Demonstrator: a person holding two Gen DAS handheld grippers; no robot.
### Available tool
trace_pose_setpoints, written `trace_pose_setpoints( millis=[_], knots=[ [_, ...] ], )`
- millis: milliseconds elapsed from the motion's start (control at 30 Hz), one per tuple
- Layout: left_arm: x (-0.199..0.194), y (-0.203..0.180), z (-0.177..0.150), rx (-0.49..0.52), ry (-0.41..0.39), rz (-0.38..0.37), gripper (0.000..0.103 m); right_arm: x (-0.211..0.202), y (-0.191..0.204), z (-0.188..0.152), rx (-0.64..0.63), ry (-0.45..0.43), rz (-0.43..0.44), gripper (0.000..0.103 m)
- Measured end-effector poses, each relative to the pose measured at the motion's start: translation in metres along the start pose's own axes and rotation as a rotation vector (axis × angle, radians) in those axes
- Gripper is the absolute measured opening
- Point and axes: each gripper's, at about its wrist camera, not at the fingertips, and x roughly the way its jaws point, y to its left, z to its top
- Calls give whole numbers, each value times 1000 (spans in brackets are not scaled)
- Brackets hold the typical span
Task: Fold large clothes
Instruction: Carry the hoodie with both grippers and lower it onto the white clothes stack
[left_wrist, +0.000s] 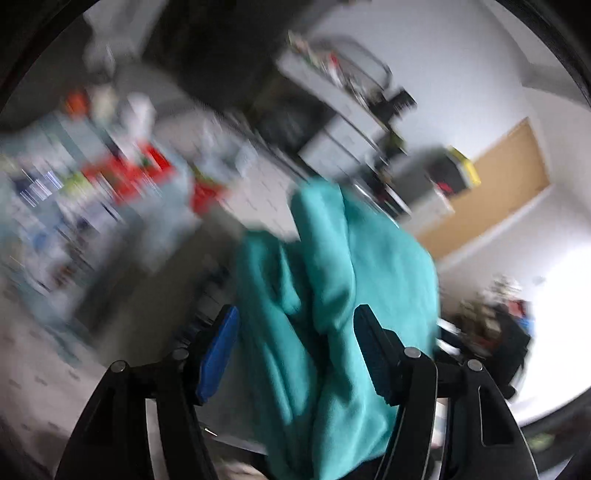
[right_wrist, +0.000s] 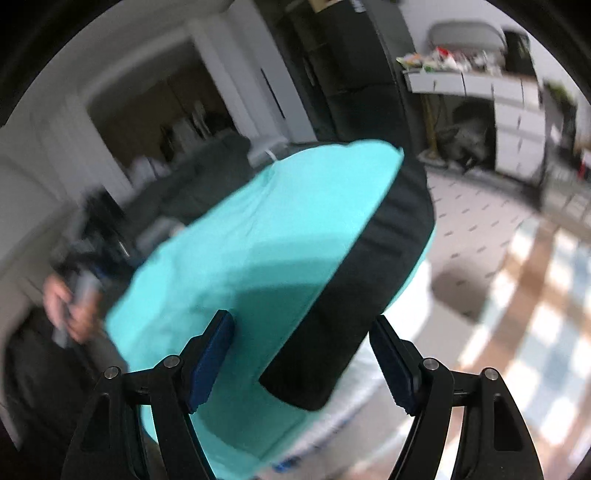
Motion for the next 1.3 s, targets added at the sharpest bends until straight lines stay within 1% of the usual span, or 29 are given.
trace_pose_setpoints(
  millis=[33, 67, 100, 133, 200, 233, 267, 300, 333, 367, 400, 433, 467, 500, 533, 567, 633, 700, 800, 867, 900, 933, 1000, 1067, 1100, 1167, 1200, 1267, 1300],
  knots=[
    [-10, -11, -4, 33, -41, 13, 60, -1, 2, 7, -48, 11, -43, 76],
    [-19, -27, -8, 82, -68, -3, 64, -4, 10, 10, -111, 21, -89, 76],
    [-12, -41, -19, 114, -65, -5, 69, -7, 16, 17, -163, 19, -127, 76],
    [-6, -55, -31, 156, -52, 3, 75, -12, 22, 20, -194, -6, -142, 76],
    [17, -67, -56, 221, -10, -7, 76, -32, 31, 38, -226, -146, -163, 75],
    [37, -69, -69, 242, 41, -20, 76, -28, 35, 43, -224, -172, -155, 75],
    [49, -60, -77, 239, 95, -28, 75, -26, 40, 56, -217, -183, -135, 75],
    [64, -53, -86, 228, 128, -5, 75, -19, 45, 65, -213, -169, -125, 75],
    [72, -45, -92, 230, 124, 26, 76, -6, 51, 78, -227, -134, -131, 75],
    [83, -37, -97, 223, 113, 25, 78, 14, 54, 89, -246, -91, -160, 73],
    [87, -25, -98, 191, 99, -11, 79, 29, 58, 93, -264, -45, -189, 73],
    [87, -11, -97, 143, 88, -61, 81, 53, 60, 91, -289, 45, -230, 73],
    [85, 1, -93, 92, 84, -100, 81, 89, 55, 88, -304, 183, -294, 66],
    [88, 9, -93, 67, 89, -121, 81, 113, 45, 86, -316, 249, -329, 65],
    [92, 14, -91, 65, 92, -145, 81, 123, 41, 82, -309, 284, -357, 65],
    [93, 15, -91, 71, 87, -155, 81, 131, 34, 80, -283, 301, -374, 65],
    [94, 14, -91, 92, 72, -152, 81, 137, 19, 76, -206, 332, -356, 65],
    [90, 3, -94, 132, 57, -135, 81, 138, 16, 72, -211, 346, -353, 65],
    [87, -1, -99, 133, 53, -136, 82, 133, 14, 75, -206, 363, -349, 65],
    [85, -5, -99, 144, 59, -130, 82, 130, 16, 90, -218, 378, -352, 65],
    [90, -1, -98, 144, 59, -130, 82, 131, 26, 106, -231, 369, -350, 65],
    [91, 1, -99, 143, 58, -133, 82, 128, 34, 115, -236, 350, -336, 65],
    [93, 3, -99, 149, 51, -135, 82, 116, 50, 133, -228, 256, -305, 64],
    [93, 4, -99, 152, 48, -134, 82, 124, 66, 140, -238, 206, -283, 64],
    [92, 4, -101, 155, 46, -133, 82, 133, 73, 142, -244, 215, -272, 65],
    [94, 6, -103, 160, 43, -125, 82, 172, 77, 131, -231, 360, -302, 62],
    [96, 5, -105, 173, 47, -107, 82, 199, 73, 114, -218, 456, -353, 62],
    [98, 2, -108, 193, 44, -87, 82, 211, 76, 100, -255, 446, -416, 61],
    [98, 1, -107, 189, 41, -88, 82, 209, 75, 102, -242, 440, -410, 62]
  ],
)
